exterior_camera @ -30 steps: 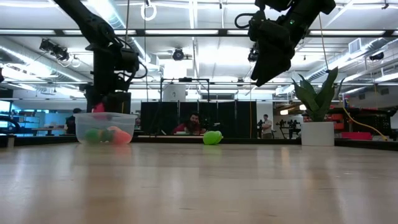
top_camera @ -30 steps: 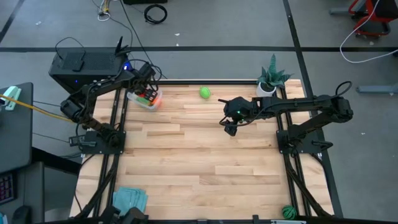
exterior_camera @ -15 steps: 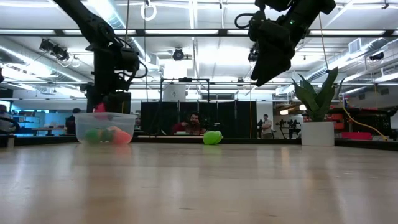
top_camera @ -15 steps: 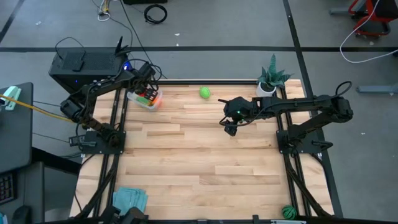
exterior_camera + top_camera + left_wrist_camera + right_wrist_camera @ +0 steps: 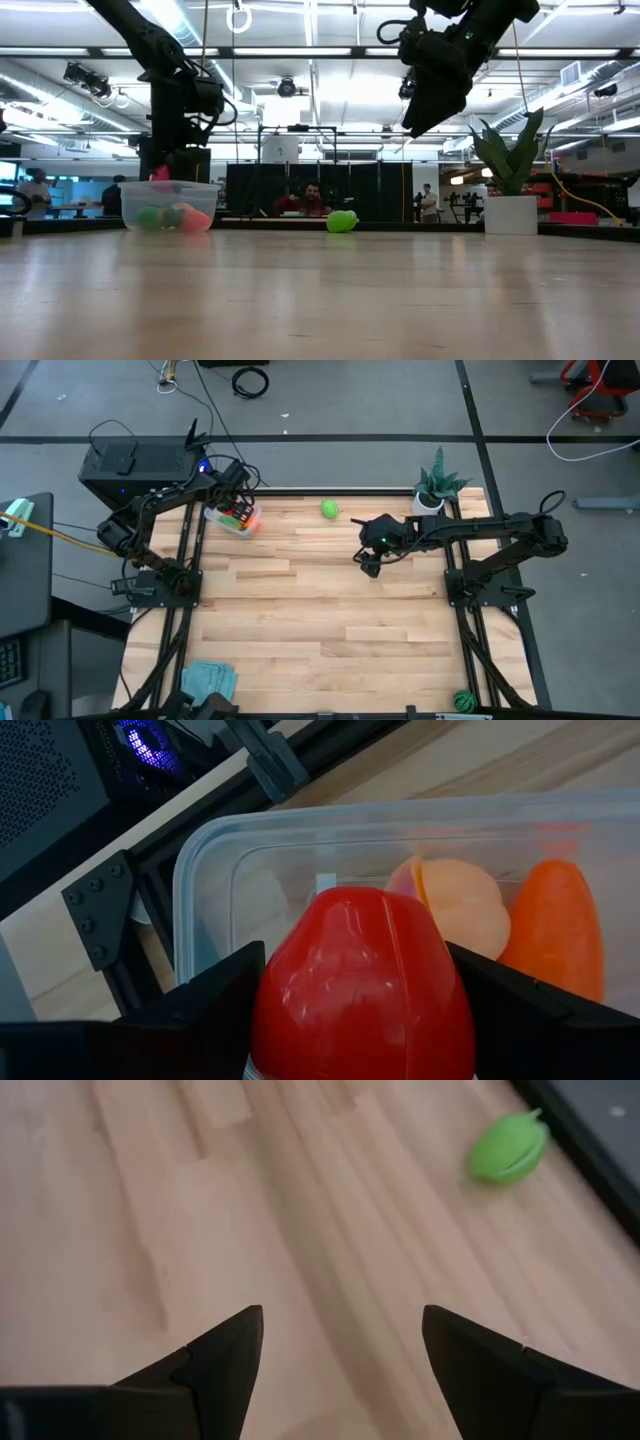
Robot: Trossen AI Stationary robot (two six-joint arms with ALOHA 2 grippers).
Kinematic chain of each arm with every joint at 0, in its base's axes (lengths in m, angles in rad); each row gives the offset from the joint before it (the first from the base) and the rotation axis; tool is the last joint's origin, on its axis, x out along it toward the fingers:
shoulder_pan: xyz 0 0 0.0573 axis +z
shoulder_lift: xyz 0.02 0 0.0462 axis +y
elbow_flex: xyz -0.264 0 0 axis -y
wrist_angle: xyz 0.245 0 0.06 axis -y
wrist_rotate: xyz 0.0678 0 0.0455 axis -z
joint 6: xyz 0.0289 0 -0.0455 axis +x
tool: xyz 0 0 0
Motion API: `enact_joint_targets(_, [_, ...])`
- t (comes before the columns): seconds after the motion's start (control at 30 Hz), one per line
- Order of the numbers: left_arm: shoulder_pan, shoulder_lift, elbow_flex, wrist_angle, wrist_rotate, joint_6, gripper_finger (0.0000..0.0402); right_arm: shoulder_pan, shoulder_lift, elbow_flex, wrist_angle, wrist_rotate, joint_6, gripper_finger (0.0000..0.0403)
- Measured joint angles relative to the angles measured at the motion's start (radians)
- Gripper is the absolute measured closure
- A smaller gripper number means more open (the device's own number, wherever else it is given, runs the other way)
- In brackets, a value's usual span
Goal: Pick and placing Produce into tupperware
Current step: Put the red apple into the transparent bin
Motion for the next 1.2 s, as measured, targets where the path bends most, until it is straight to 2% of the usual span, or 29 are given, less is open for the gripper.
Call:
enact_joint_targets(0.17, [0.0,0.0,0.0,-0.001,0.0,0.0,0.0115,-0.013,0.0,0.0,0.049,0.038,-0.002,0.0123])
enact_joint_targets(1.1, [0.0,0.0,0.0,-0.043,0.0,0.0,0.0115,-0.016,0.0,0.0,0.052,0.037,-0.004,0.0123])
enact_joint_targets(1.2, [0.002,0.0,0.0,-0.043,0.0,0.0,0.0104,-0.016,0.0,0.0,0.052,0.037,-0.004,0.0123])
